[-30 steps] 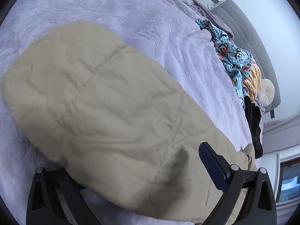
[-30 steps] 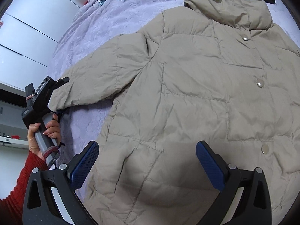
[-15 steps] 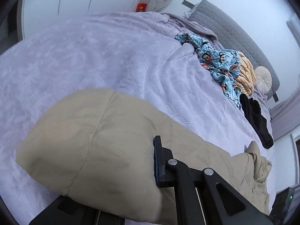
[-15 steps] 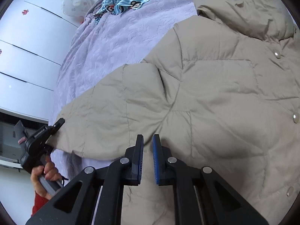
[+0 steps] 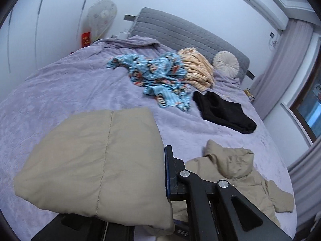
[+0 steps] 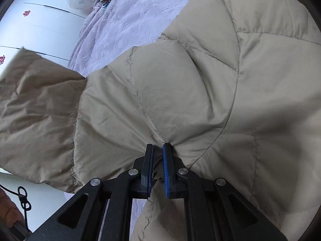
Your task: Fold large clothes
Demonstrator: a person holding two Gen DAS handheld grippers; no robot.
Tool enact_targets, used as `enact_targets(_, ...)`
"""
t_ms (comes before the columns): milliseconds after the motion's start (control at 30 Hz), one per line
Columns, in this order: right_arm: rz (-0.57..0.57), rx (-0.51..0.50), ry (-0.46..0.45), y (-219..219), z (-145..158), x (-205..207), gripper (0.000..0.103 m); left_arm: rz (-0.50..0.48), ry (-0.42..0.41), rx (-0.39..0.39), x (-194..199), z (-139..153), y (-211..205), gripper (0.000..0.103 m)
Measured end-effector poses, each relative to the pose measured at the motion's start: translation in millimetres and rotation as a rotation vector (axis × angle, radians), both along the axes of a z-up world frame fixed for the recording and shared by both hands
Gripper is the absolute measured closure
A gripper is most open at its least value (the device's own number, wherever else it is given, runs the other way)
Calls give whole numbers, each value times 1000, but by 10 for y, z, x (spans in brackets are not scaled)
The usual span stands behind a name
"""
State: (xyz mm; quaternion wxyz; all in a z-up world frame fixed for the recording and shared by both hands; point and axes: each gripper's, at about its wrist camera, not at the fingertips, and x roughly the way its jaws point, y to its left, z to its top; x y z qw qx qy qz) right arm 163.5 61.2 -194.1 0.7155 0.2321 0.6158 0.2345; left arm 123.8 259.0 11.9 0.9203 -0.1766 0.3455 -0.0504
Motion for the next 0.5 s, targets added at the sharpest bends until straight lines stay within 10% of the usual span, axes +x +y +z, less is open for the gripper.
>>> enact_targets(233,-37,87,-4,-666,332,-249,93,-273,-5,107,251,85,-1446,95)
enact_targets(500,-276,-86,-49,-2232,567,-784,92,-532,108,350,239,-678,-3063,95)
